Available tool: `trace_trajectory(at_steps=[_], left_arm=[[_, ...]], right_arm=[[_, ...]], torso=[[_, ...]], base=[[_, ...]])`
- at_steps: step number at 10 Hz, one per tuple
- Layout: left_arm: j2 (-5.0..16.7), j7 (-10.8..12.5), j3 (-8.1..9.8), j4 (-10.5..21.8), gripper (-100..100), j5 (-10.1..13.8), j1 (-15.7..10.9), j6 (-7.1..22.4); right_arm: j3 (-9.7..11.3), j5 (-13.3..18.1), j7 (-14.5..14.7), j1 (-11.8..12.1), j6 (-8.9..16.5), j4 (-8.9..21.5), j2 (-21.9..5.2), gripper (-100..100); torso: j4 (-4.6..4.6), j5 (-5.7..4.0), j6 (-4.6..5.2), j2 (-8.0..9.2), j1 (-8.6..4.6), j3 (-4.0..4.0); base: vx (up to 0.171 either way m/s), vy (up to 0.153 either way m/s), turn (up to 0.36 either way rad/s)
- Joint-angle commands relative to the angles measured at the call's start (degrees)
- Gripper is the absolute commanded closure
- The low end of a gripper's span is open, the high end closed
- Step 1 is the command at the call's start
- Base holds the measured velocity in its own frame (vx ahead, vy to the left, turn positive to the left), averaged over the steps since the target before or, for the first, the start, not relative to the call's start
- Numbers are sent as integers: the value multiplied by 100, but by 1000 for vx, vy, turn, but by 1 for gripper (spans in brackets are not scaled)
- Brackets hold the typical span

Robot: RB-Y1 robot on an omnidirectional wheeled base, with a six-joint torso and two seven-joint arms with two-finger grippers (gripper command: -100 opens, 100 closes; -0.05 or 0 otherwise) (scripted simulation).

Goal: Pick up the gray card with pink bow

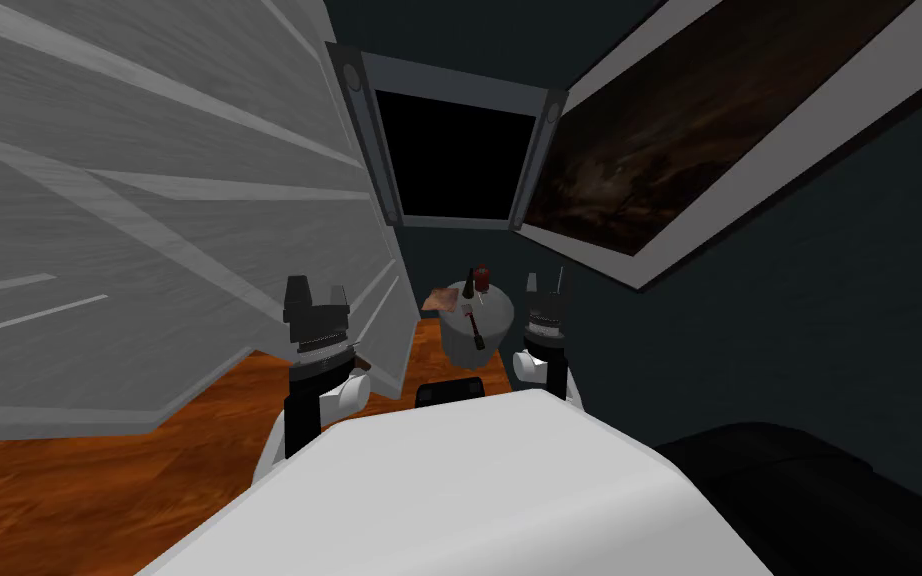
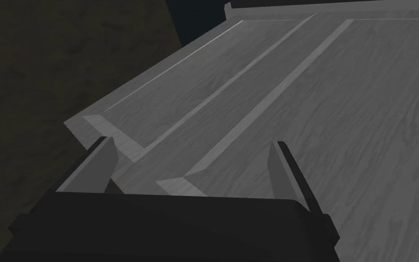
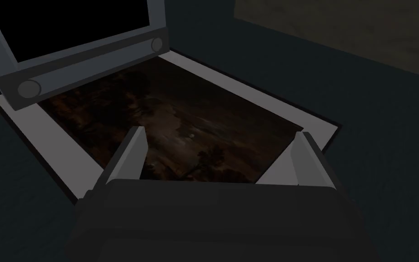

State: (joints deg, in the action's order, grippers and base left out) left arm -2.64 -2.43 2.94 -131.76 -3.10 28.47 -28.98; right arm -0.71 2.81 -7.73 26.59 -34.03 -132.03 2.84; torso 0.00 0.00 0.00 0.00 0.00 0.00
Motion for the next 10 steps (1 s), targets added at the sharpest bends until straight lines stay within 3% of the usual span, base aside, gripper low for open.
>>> trace_trajectory(at_steps=[1,7,10], left_arm=[[0,0,0,0,0,0,0,0],[-1,0,-1,0,0,0,-1,0],[-1,0,-1,0,0,0,-1,0]], right_arm=[[30,-9,15,43,57,27,-248,-100],[203,-60,105,283,378,167,-1066,-100],[405,-119,210,567,759,329,-1641,-100]], torso=[[0,0,0,0,0,0],[3,6,-2,12,25,7],[3,7,-3,15,32,9]], base=[[-7,16,63],[-26,52,95],[-34,94,184]])
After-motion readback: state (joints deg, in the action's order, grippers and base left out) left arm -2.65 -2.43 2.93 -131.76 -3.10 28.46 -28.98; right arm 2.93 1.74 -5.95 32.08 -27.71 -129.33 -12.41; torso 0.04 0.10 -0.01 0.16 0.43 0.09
